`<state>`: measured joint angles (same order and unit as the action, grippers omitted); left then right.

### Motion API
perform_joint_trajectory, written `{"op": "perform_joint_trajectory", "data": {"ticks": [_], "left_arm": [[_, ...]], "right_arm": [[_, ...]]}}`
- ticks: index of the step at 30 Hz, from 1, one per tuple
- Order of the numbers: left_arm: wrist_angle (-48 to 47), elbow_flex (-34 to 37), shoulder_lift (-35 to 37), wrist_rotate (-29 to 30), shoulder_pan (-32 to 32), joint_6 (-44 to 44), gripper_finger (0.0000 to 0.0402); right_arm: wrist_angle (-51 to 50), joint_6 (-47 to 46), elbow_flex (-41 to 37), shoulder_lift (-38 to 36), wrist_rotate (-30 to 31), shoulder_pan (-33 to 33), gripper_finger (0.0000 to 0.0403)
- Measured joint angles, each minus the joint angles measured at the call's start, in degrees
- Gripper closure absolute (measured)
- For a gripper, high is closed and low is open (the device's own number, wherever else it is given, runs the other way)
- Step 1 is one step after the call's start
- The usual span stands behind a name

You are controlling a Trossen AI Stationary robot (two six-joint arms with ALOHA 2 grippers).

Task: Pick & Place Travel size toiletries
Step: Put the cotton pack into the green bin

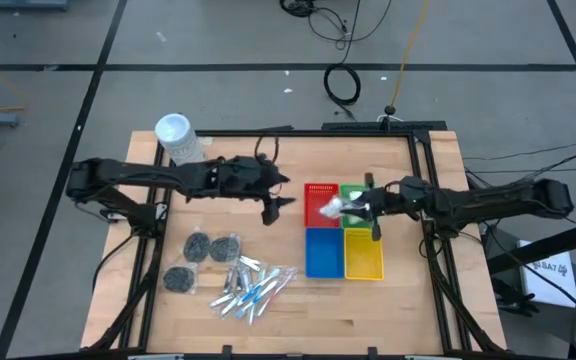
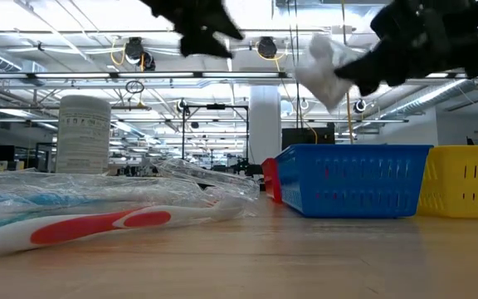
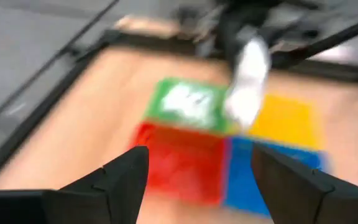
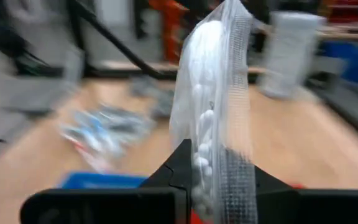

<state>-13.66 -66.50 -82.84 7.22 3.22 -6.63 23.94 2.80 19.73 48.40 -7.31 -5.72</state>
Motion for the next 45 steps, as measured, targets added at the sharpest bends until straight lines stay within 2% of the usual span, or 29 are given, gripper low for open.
{"op": "perform_joint_trajectory", "data": {"ticks": [3, 6, 10, 13, 19, 23, 28, 33, 38, 40, 45], "left_arm": [[-7.01, 0.06, 0.14, 6.97, 0.00, -3.98, 0.0117], [-9.84, 0.21, -0.29, 11.14, 0.02, -6.81, 0.0117], [-9.96, 1.57, -0.56, 12.37, 0.00, -7.66, 0.0117], [-8.65, 2.13, -0.54, 12.40, 0.00, -7.44, 0.0116], [-8.76, 2.19, -0.54, 12.42, 0.02, -7.21, 0.0116], [-8.78, 2.19, -0.54, 12.41, 0.02, -7.04, 0.0117], [-8.80, 2.19, -0.54, 12.42, 0.02, -7.05, 0.0117], [-8.82, 2.19, -0.54, 12.42, 0.02, -7.07, 0.0117], [-8.85, 2.19, -0.54, 12.40, 0.00, -7.11, 0.0117], [-8.89, 2.19, -0.54, 12.37, 0.00, -7.14, 0.0117], [-8.92, 2.19, -0.54, 12.35, 0.00, -7.31, 0.0117]], "right_arm": [[-11.62, 3.61, 0.00, -5.53, 10.63, 1.89, 0.0377], [-20.59, 5.62, -0.02, -8.66, 19.67, 4.52, 0.0377], [-29.99, 7.56, -0.02, -8.79, 32.60, 8.07, 0.0376], [-32.55, 8.04, -0.02, -7.61, 38.48, 9.98, 0.0377], [-35.05, 8.10, -0.02, -5.06, 38.75, 12.57, 0.0370], [-37.74, 3.42, 0.00, -4.34, 36.55, 13.29, 0.0350], [-37.74, -2.13, 0.02, -4.25, 33.59, 13.34, 0.0306], [-35.93, -3.94, 0.02, -4.22, 31.78, 13.34, 0.0238], [-33.52, -4.26, 0.00, -4.66, 24.03, 13.34, 0.0180], [-32.49, -4.27, 0.00, -5.34, 22.09, 13.34, 0.0165], [-31.28, -5.10, 0.00, -8.80, 21.99, 13.34, 0.0148]]}}
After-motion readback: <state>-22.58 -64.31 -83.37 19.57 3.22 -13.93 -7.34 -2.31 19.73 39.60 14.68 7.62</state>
